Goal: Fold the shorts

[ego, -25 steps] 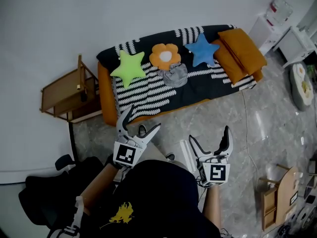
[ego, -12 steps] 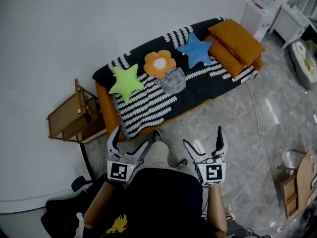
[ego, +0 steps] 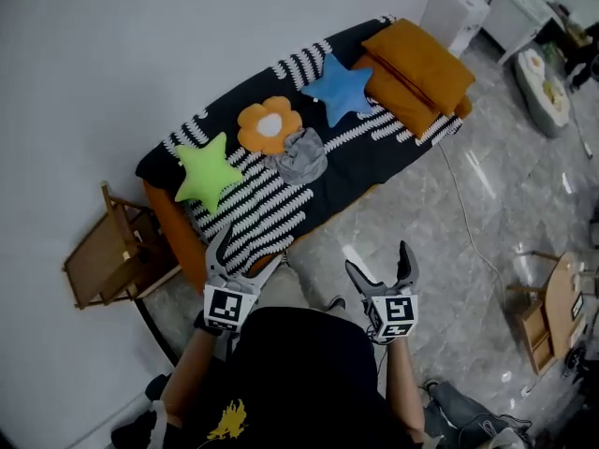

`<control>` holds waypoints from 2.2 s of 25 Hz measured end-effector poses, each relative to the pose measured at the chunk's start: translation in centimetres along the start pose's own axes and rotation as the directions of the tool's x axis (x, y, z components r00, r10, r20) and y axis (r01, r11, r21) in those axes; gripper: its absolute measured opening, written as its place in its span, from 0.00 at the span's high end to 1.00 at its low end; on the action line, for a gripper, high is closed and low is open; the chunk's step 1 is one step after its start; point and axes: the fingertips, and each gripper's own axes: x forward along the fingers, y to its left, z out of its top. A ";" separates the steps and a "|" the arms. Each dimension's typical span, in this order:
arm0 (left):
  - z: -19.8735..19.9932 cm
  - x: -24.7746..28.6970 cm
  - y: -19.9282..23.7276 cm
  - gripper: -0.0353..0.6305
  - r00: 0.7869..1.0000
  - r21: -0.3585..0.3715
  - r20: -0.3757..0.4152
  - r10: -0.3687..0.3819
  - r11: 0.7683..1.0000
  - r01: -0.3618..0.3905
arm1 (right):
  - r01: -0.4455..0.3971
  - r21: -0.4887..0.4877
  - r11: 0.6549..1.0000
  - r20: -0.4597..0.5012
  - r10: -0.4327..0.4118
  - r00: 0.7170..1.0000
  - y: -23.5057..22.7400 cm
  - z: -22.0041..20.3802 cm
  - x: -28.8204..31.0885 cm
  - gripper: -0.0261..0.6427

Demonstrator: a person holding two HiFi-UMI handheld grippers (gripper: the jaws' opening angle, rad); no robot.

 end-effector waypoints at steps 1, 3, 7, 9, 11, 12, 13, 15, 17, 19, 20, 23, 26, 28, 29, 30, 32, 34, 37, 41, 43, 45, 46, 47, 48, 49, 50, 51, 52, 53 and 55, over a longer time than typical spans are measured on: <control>-0.2 0.8 1.8 0.24 1.000 -0.022 0.002 -0.030 0.999 0.030 | 0.007 0.024 1.000 -0.022 -0.006 1.000 0.9 0.0 1.8 0.09; -1.1 2.6 5.5 0.24 0.994 -0.054 0.001 -0.113 0.992 0.113 | -0.009 0.066 0.998 -0.077 0.014 0.997 3.3 -0.2 6.1 0.15; -4.1 7.1 10.4 0.24 0.973 -0.005 -0.023 -0.231 0.973 0.231 | -0.019 0.096 0.995 -0.214 0.039 0.976 6.5 -1.7 14.0 0.20; -5.4 9.9 11.6 0.24 0.957 0.027 -0.033 -0.289 0.957 0.290 | 0.012 0.054 0.998 -0.250 0.002 0.968 6.4 -1.7 16.2 0.20; -7.2 13.0 12.5 0.24 0.939 0.012 -0.047 -0.340 0.940 0.341 | 0.049 -0.007 0.999 -0.248 -0.049 0.968 5.8 -1.1 18.4 0.22; -8.5 14.4 12.9 0.24 0.931 -0.014 -0.064 -0.359 0.933 0.359 | 0.074 -0.026 0.997 -0.231 -0.078 0.970 5.3 -0.8 19.7 0.25; -10.0 15.8 13.3 0.24 0.923 -0.043 -0.086 -0.374 0.927 0.372 | 0.102 -0.038 0.994 -0.215 -0.107 0.971 4.7 -0.6 20.9 0.31; -12.4 18.5 13.6 0.24 0.911 -0.076 -0.129 -0.392 0.920 0.385 | 0.146 -0.057 0.988 -0.214 -0.155 0.964 3.0 -0.9 23.4 0.33; -14.3 21.1 14.2 0.24 0.903 -0.076 -0.176 -0.391 0.920 0.383 | 0.162 -0.087 0.983 -0.233 -0.178 0.956 1.6 -1.5 26.4 0.33; -16.0 23.7 14.9 0.24 0.891 -0.068 -0.227 -0.392 0.919 0.387 | 0.151 -0.109 0.983 -0.249 -0.174 0.953 0.4 -2.0 29.9 0.36; -17.0 25.2 15.3 0.24 0.882 -0.069 -0.251 -0.399 0.916 0.395 | 0.141 -0.107 0.984 -0.256 -0.164 0.953 -0.2 -2.4 31.8 0.38; -21.0 29.9 17.1 0.24 0.854 -0.120 -0.327 -0.405 0.914 0.388 | 0.107 -0.036 0.994 -0.288 -0.113 0.951 -0.6 -5.4 37.5 0.40; -25.6 35.9 18.3 0.24 0.826 -0.169 -0.417 -0.380 0.925 0.341 | 0.088 -0.011 0.996 -0.351 -0.086 0.932 -1.3 -10.0 42.3 0.40; -29.7 39.7 18.0 0.24 0.794 -0.174 -0.474 -0.381 0.924 0.340 | 0.083 -0.005 0.997 -0.386 -0.078 0.919 -1.8 -13.0 44.9 0.42; -31.7 41.4 17.6 0.24 0.776 -0.172 -0.496 -0.390 0.920 0.352 | 0.081 0.010 0.997 -0.402 -0.070 0.913 -1.9 -14.5 46.0 0.43; -33.4 43.1 17.2 0.24 0.758 -0.172 -0.514 -0.402 0.914 0.368 | 0.079 0.030 0.996 -0.421 -0.059 0.905 -2.1 -16.1 46.9 0.43; -36.3 46.9 16.3 0.24 0.728 -0.169 -0.543 -0.418 0.904 0.392 | 0.080 0.063 0.995 -0.449 -0.044 0.893 -3.3 -19.3 48.8 0.44; -38.8 51.6 15.6 0.24 0.721 -0.152 -0.557 -0.412 0.904 0.399 | 0.087 0.078 0.993 -0.461 -0.041 0.887 -6.1 -22.5 51.0 0.45; -42.5 57.9 14.8 0.24 0.728 -0.118 -0.564 -0.389 0.911 0.395 | 0.099 0.089 0.991 -0.465 -0.047 0.884 -10.6 -26.9 54.3 0.48; -47.9 60.1 14.2 0.25 0.711 -0.100 -0.574 -0.407 0.896 0.432 | 0.119 0.072 0.990 -0.447 -0.074 0.892 -13.2 -30.6 59.2 0.54; -49.4 60.2 14.0 0.29 0.704 -0.080 -0.588 -0.397 0.895 0.438 | 0.106 0.053 0.993 -0.429 -0.073 0.900 -14.1 -30.2 61.7 0.57; -50.1 60.7 14.6 0.78 0.723 -0.061 -0.585 -0.368 0.909 0.413 | 0.089 0.034 0.995 -0.406 -0.068 0.911 -14.7 -29.2 64.8 0.58; -50.3 60.9 14.8 0.91 0.728 -0.076 -0.577 -0.370 0.912 0.404 | 0.081 0.028 0.996 -0.398 -0.063 0.915 -14.8 -28.8 66.4 0.58; -50.5 60.6 14.7 0.92 0.720 -0.108 -0.573 -0.391 0.907 0.406 | 0.068 0.025 0.997 -0.399 -0.052 0.915 -14.7 -28.7 67.8 0.58; -50.6 59.8 14.2 0.92 0.705 -0.145 -0.571 -0.422 0.896 0.419 | 0.048 0.021 0.999 -0.408 -0.035 0.912 -14.3 -28.8 69.0 0.58; -50.7 58.6 13.5 0.92 0.686 -0.172 -0.569 -0.454 0.881 0.440 | 0.023 0.013 1.000 -0.424 -0.015 0.905 -13.7 -29.2 70.0 0.58; -50.6 57.0 12.7 0.92 0.666 -0.189 -0.568 -0.484 0.864 0.467 | -0.007 -0.003 1.000 -0.444 0.005 0.896 -13.0 -29.7 70.9 0.58; -50.5 55.2 11.9 0.92 0.644 -0.197 -0.568 -0.511 0.845 0.497 | -0.038 -0.024 0.999 -0.468 0.022 0.883 -12.1 -30.3 71.7 0.58; -50.5 53.5 11.1 0.92 0.625 -0.199 -0.568 -0.536 0.826 0.528 | -0.069 -0.046 0.997 -0.494 0.037 0.869 -11.4 -30.9 72.6 0.58; -50.6 52.1 10.6 0.92 0.607 -0.197 -0.565 -0.558 0.806 0.558 | -0.095 -0.063 0.993 -0.520 0.049 0.853 -10.8 -31.6 73.5 0.58; -50.8 50.0 10.2 0.92 0.578 -0.186 -0.558 -0.595 0.769 0.612 | -0.134 -0.067 0.989 -0.574 0.071 0.815 -10.1 -32.7 75.0 0.58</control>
